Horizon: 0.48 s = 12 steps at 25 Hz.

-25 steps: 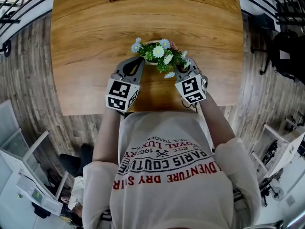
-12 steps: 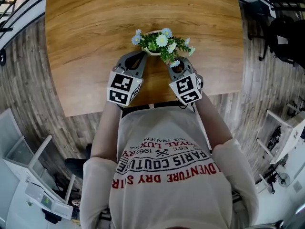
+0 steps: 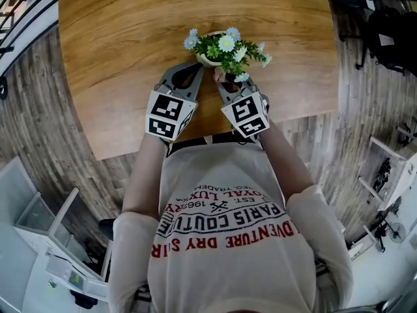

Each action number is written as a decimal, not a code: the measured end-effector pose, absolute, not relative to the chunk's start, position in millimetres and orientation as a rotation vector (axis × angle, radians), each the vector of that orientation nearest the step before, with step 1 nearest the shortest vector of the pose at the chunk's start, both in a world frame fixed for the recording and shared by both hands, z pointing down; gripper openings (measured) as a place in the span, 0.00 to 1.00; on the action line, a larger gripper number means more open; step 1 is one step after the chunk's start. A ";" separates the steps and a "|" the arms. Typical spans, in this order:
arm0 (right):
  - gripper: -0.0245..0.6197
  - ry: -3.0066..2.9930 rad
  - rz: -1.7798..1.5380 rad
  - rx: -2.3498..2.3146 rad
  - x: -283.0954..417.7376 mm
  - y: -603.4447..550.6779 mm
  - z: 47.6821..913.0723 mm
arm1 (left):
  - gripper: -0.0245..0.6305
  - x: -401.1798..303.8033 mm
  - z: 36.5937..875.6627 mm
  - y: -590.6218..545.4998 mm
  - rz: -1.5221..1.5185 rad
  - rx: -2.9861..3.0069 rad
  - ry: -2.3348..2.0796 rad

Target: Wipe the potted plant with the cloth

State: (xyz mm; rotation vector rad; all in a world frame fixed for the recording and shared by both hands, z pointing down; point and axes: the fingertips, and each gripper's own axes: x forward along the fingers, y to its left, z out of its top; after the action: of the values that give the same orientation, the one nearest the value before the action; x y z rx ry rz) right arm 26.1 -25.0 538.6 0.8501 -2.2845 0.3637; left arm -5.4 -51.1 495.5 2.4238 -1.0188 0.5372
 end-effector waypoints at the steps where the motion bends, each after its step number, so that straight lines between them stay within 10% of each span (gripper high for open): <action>1: 0.10 -2.294 0.378 0.861 21.6 -25.6 536.6 | 0.06 -9.2 495.0 -49.4 0.542 2.427 -1.016; 12: 0.10 -2.343 0.441 0.927 -26.5 -21.6 526.3 | 0.06 -56.9 492.7 -31.3 0.554 2.434 -1.028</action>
State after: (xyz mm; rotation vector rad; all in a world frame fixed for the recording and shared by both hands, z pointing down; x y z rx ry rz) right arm -26.5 -21.6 526.3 0.9270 -2.3426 0.4413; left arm -56.9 -31.3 492.7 2.4336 -1.0277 0.5545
